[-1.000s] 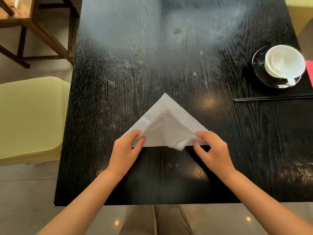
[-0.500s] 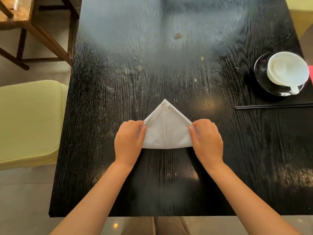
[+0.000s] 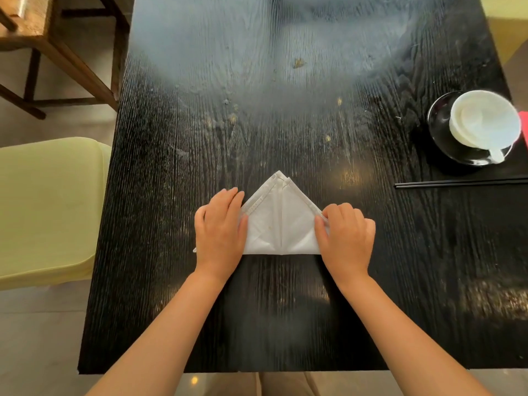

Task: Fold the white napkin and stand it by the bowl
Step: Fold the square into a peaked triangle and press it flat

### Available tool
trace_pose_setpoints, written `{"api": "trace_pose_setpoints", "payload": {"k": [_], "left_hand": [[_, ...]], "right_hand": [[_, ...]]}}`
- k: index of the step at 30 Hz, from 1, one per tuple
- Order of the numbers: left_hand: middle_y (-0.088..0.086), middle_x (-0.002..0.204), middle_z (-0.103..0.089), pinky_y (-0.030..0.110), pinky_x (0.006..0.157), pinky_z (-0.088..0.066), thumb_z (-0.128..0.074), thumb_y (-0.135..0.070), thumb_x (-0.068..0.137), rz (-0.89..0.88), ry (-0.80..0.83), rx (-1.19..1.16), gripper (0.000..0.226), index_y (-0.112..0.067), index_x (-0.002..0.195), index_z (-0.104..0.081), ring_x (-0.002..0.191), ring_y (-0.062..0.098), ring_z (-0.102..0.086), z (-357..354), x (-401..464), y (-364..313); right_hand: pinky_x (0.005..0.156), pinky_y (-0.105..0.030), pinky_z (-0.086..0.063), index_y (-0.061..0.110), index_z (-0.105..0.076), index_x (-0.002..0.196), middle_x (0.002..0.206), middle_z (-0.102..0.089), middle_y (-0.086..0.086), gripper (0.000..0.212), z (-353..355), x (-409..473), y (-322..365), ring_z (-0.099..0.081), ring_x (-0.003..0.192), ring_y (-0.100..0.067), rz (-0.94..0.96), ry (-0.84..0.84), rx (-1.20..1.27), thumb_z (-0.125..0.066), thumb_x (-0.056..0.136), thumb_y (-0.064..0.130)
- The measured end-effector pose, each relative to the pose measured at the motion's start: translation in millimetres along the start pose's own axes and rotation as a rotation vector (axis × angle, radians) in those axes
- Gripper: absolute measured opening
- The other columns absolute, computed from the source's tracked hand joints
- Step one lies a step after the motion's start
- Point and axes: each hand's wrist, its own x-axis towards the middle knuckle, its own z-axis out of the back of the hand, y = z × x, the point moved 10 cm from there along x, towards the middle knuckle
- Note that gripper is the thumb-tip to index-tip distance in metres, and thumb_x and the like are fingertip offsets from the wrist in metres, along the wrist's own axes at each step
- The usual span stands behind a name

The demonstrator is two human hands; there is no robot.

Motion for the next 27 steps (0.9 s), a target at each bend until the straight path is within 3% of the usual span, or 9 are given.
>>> {"api": "trace_pose_setpoints", "payload": {"k": [3,4,6,8,10,13,23,27], "left_hand": [[0.009,0.152,-0.029,0.053,0.110,-0.014,-0.031,-0.029,0.094,-0.138,0.140,0.126,0.053,-0.008,0.143,-0.031,0.141,0.021,-0.020,-16.1,-6.2,-23.7],[0.008,0.154,-0.023,0.055,0.111,-0.010,-0.028,-0.031,0.095,-0.168,0.177,0.126,0.055,-0.008,0.145,-0.025,0.142,0.021,-0.016,-21.7,-8.0,-30.4],[0.007,0.155,-0.018,0.056,0.111,-0.008,-0.025,-0.033,0.096,-0.205,0.224,0.122,0.057,-0.010,0.147,-0.019,0.143,0.021,-0.014,-31.5,-8.4,-40.8],[0.005,0.155,-0.015,0.056,0.112,-0.008,-0.020,-0.035,0.097,-0.225,0.272,0.122,0.056,-0.011,0.147,-0.017,0.143,0.019,-0.013,-42.2,-7.1,-46.9],[0.005,0.156,-0.015,0.054,0.112,-0.009,-0.009,-0.036,0.099,-0.240,0.325,0.133,0.055,-0.011,0.148,-0.017,0.143,0.018,-0.012,-52.2,-7.5,-49.4],[0.002,0.157,-0.012,0.052,0.113,-0.009,-0.003,-0.035,0.098,-0.253,0.365,0.132,0.057,-0.012,0.149,-0.016,0.144,0.016,-0.008,-59.0,-7.7,-51.2],[0.002,0.154,-0.019,0.048,0.113,-0.011,-0.021,-0.035,0.095,-0.227,0.349,0.193,0.057,-0.010,0.146,-0.019,0.142,0.018,-0.015,-36.5,-31.7,1.9],[0.002,0.155,-0.016,0.048,0.113,-0.011,-0.014,-0.038,0.098,-0.160,0.401,0.186,0.055,-0.015,0.148,-0.010,0.142,0.020,-0.016,-28.9,-47.6,26.5]], "right_hand": [[0.077,-0.038,-0.036,0.017,-0.057,0.092,0.091,-0.058,-0.001,0.009,10.3,-5.0,3.0,-0.055,0.082,-0.022,-0.007,-0.067,0.001,-0.052,0.085,0.018],[0.087,-0.042,-0.037,0.017,-0.057,0.104,0.105,-0.060,-0.003,0.021,13.4,-6.3,8.1,-0.057,0.097,-0.024,0.011,-0.088,-0.030,-0.053,0.084,0.014],[0.105,-0.051,-0.026,0.018,-0.049,0.125,0.134,-0.051,-0.005,0.042,13.1,-6.1,26.4,-0.045,0.128,-0.025,0.102,-0.069,-0.070,-0.046,0.084,0.010],[0.110,-0.055,-0.015,0.016,-0.040,0.138,0.149,-0.037,-0.007,0.051,2.9,-6.5,51.1,-0.026,0.140,-0.025,0.237,0.019,-0.050,-0.039,0.087,0.013],[0.111,-0.056,-0.013,0.012,-0.032,0.143,0.152,-0.029,-0.008,0.053,-17.0,-8.3,66.2,-0.018,0.142,-0.024,0.331,0.139,-0.037,-0.034,0.091,0.021],[0.112,-0.050,-0.012,0.010,-0.019,0.147,0.155,-0.021,-0.004,0.057,-42.4,-10.9,64.4,-0.012,0.143,-0.018,0.312,0.270,-0.043,-0.024,0.094,0.029],[0.112,-0.052,-0.013,0.016,-0.017,0.147,0.154,-0.013,0.002,0.056,-37.6,-22.9,17.6,-0.013,0.143,-0.018,0.341,0.337,-0.076,-0.024,0.094,0.033],[0.111,-0.054,-0.011,0.018,-0.015,0.147,0.154,-0.023,-0.004,0.057,-27.8,-32.6,-15.9,-0.015,0.142,-0.020,0.262,0.379,-0.123,-0.025,0.093,0.033]]}}
